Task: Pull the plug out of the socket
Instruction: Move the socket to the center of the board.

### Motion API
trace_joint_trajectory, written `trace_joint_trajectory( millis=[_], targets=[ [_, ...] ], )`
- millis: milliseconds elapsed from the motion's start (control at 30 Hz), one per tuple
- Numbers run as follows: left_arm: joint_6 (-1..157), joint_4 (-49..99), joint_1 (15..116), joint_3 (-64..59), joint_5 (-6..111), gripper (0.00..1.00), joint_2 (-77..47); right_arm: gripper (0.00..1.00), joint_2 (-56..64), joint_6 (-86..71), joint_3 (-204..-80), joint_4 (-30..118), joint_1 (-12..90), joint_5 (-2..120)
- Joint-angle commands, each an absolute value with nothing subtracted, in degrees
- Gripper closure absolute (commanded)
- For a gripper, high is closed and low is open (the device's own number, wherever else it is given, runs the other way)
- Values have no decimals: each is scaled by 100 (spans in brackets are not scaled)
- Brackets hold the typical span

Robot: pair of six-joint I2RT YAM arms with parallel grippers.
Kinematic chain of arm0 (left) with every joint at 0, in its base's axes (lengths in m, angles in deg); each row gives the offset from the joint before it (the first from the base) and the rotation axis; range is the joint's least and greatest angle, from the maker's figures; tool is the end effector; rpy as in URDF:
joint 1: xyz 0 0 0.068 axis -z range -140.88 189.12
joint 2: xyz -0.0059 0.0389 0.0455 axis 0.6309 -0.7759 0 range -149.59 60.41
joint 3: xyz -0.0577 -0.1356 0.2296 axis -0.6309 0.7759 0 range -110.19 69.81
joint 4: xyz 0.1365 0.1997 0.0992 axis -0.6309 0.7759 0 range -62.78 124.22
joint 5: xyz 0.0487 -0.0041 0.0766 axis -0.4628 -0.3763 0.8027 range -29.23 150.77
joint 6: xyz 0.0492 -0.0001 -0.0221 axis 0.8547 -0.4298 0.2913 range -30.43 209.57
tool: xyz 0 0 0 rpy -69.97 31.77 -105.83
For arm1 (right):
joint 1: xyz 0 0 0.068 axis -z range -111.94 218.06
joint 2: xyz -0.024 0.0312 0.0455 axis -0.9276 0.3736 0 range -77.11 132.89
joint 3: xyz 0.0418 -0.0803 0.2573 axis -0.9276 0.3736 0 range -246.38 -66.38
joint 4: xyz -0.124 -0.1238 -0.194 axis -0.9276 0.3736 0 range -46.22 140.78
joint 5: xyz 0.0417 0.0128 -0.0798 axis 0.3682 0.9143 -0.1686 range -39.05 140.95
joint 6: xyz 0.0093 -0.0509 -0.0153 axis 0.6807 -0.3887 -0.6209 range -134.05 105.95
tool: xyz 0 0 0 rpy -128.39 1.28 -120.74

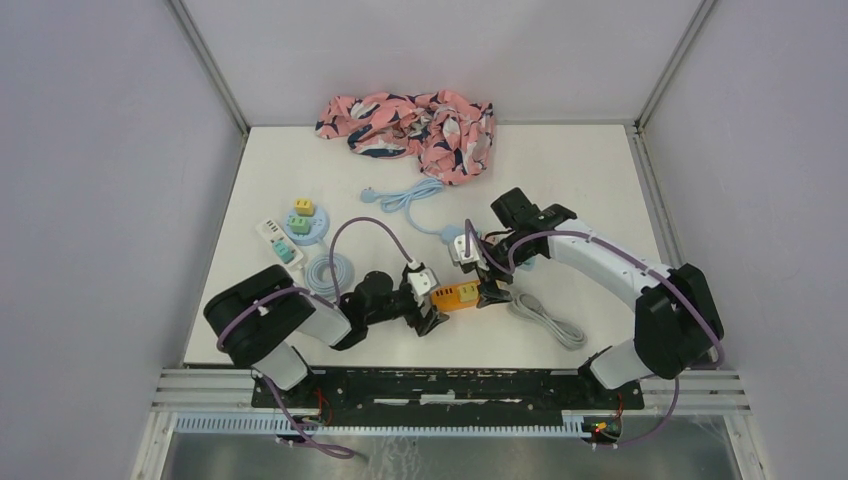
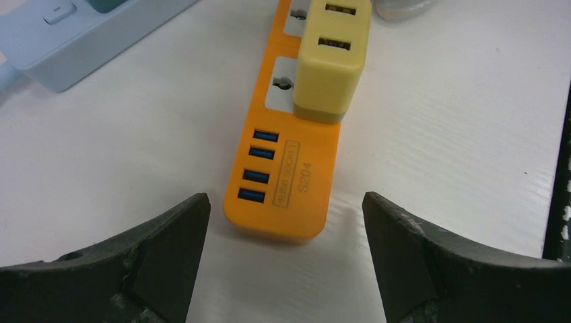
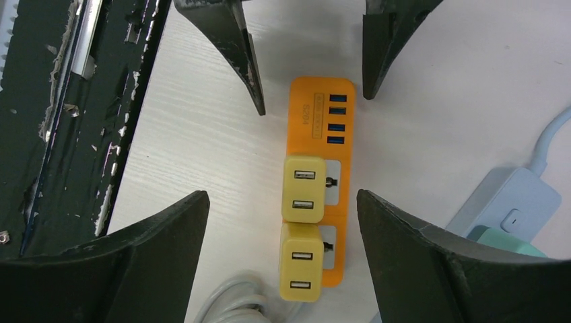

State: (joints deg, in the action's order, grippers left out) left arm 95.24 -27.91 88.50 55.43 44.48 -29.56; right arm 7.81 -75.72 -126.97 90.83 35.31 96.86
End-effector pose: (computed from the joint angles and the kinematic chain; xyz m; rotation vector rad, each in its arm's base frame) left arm 0.1488 -0.1889 0.1174 1.0914 1.6679 -0.7759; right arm 0.2183 0.1709 0.2366 -1.9420 1.5625 0.9179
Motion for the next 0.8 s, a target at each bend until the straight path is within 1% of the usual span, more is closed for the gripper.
trace_joint_trajectory(
  millis=[0,67,167,367,567,700,767],
  targets=[
    [9958,-3490,8886,5217,4608,10,-3210,13,885,-7665,-12663,8861,3432,9627],
    [9987,-3492,8884,5154,4569,12,-3329,14,934,-7673,-12642,8842,3385,9590],
    [9944,-3490,8885,5052,4423,19,-3538,16,1021,-7719,-12627,8818,3278,9525],
    [9698,-3856,8885,5124,4390,27,-3782,22,1081,-7492,-12549,8452,3110,9204],
    [9516,-3965,8886,5087,4261,45,-3979,30,1200,-7409,-12536,8340,3051,8989],
    [9355,-4149,8884,5197,4290,61,-4001,35,1231,-7282,-12564,8257,3052,8847],
    [9306,-4197,8890,5251,4301,66,-4006,36,1255,-7262,-12569,8251,3048,8747]
  ],
)
